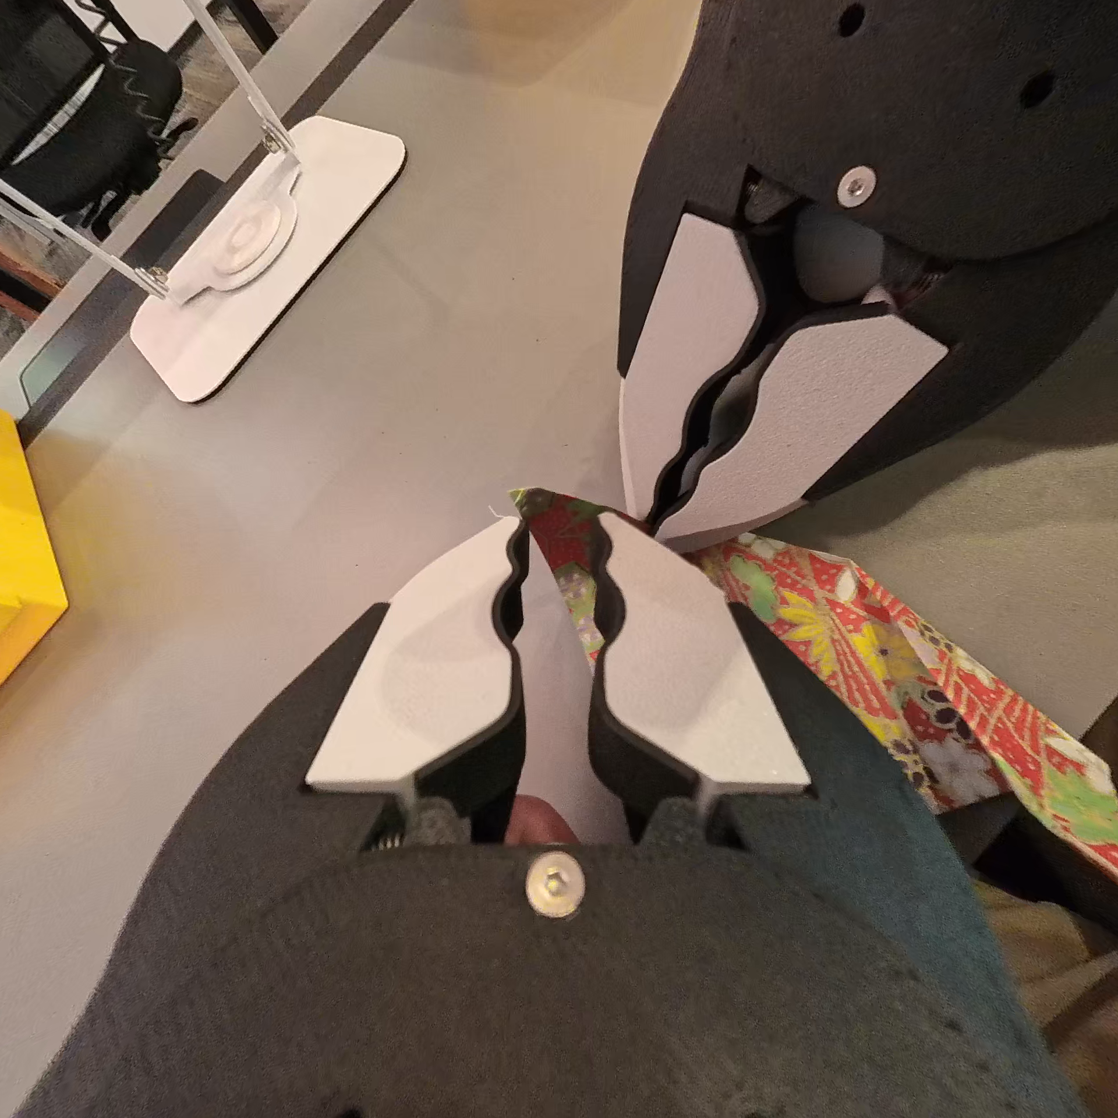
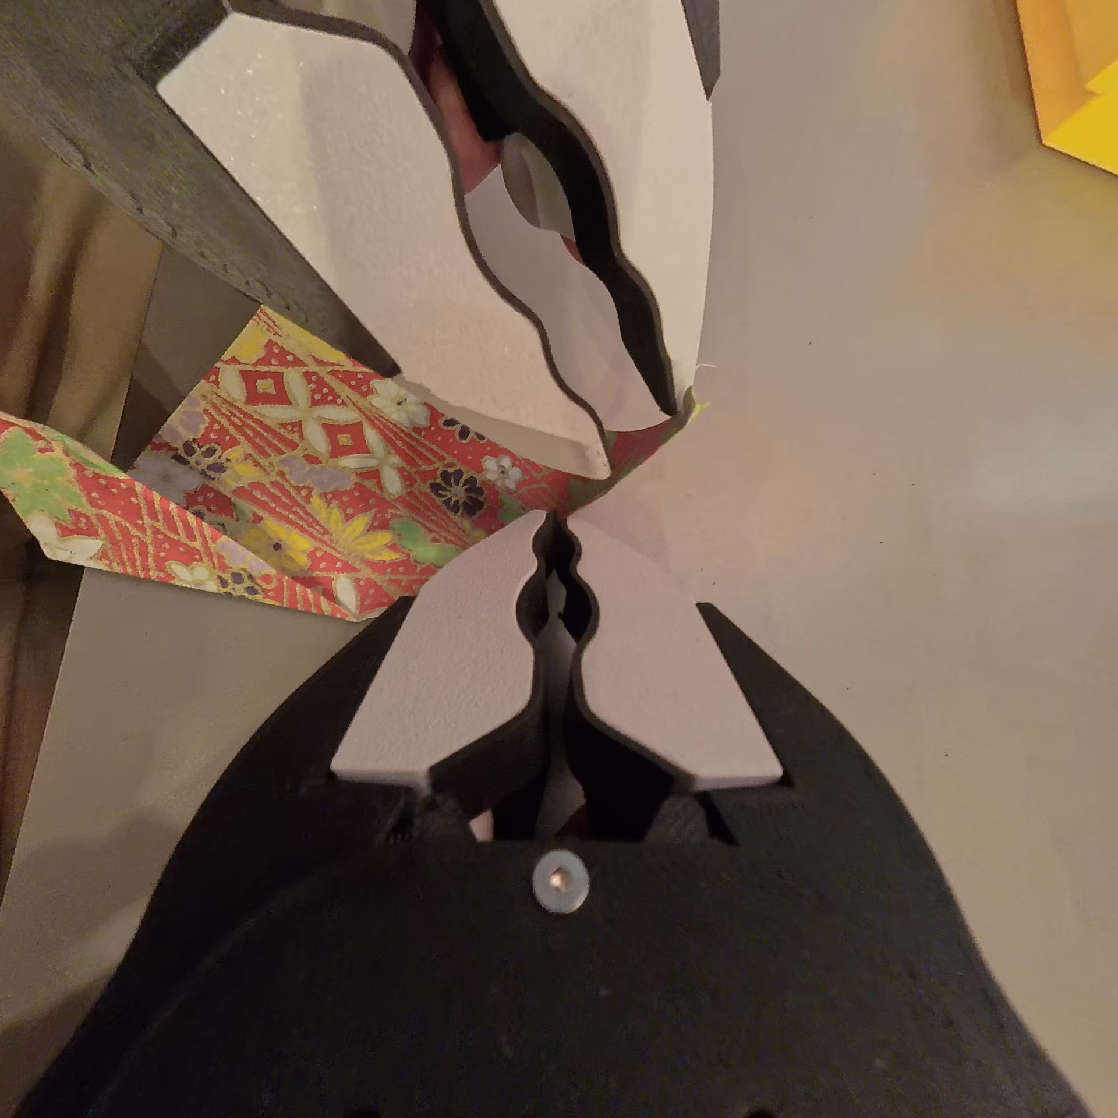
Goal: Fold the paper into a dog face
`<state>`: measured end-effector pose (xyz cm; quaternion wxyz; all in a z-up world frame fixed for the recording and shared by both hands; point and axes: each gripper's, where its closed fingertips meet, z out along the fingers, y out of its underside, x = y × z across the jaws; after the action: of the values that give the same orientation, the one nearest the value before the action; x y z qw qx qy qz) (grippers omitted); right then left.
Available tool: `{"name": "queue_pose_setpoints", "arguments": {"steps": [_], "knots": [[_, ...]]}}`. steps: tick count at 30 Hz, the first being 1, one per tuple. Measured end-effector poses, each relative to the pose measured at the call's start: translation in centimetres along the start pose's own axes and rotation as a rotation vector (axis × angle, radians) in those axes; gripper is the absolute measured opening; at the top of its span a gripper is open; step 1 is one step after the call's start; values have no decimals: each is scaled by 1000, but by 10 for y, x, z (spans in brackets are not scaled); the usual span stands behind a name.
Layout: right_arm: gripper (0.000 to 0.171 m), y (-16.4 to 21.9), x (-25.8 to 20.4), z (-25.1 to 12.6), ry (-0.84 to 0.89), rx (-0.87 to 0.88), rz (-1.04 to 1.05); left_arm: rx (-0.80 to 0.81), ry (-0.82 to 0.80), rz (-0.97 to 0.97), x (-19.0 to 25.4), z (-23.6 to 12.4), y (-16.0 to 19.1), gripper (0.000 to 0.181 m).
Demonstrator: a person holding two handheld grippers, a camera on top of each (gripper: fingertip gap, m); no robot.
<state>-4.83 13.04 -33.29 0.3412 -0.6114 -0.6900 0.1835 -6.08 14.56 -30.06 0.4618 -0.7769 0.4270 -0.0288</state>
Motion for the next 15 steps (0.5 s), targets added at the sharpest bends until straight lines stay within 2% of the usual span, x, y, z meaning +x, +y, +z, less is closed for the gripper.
{"name": "queue_pose_setpoints", "arguments": {"steps": [15], "knots": [[0,0,-2,0,-1,1,1,31,-13,32,-5,-3,-4,16]]}}
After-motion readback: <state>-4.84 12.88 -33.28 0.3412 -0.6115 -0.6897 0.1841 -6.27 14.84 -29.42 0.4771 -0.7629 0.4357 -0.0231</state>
